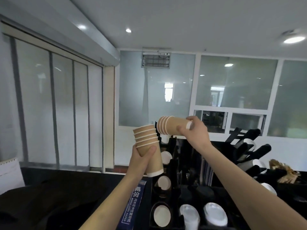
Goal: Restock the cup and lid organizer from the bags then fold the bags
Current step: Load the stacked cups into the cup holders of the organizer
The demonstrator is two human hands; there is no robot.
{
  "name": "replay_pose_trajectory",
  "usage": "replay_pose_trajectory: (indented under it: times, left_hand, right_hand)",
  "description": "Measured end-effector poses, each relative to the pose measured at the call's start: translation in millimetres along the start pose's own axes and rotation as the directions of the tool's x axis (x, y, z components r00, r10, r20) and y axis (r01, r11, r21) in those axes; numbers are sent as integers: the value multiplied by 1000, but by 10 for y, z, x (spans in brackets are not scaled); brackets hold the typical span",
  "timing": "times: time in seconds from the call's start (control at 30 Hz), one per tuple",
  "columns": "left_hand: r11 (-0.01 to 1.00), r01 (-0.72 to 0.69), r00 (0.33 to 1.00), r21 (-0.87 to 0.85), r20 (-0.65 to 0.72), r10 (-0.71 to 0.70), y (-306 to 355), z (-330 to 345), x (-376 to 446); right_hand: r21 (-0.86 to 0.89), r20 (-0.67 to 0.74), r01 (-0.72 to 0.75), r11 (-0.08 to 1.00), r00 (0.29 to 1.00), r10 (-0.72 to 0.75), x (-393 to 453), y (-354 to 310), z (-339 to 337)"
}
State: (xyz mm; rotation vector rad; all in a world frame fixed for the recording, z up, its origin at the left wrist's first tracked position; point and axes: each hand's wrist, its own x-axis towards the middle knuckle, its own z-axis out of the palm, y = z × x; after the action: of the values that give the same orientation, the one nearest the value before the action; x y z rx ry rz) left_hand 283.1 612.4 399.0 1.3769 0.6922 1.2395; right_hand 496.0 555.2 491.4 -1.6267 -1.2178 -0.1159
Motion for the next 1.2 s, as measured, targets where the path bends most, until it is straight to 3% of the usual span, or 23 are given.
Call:
replay_pose_trajectory:
  times: [0.17, 0.47, 0.63, 0.87, 1.0, 1.2]
  left_hand:
    - [998, 33, 999, 53, 42, -35, -163, 67, 213]
    - [989, 144, 990, -31, 3, -144, -210, 125, 309]
    - [988, 153, 988, 11, -1, -153, -201, 119, 344]
    - [988, 118, 992, 96, 21, -121, -130, 152, 367]
    - [989, 105, 994, 107, 30, -109, -146, 156, 388]
    - [989, 116, 993, 90, 25, -119, -186, 151, 413]
  right_hand:
    - [-104, 22, 2, 995, 1000, 0, 320, 14, 120]
    - [-288, 114, 170, 942, 983, -143, 564, 28, 352]
    - [-383, 199, 252, 889, 962, -188, 629, 22, 531]
    - [-386, 329, 279, 879, 932, -151, 539, 276, 792]
    - [-292, 339, 256, 922, 929, -150, 524, 428, 882]
    - [-311, 336, 240, 920, 933, -129, 596, 518, 979]
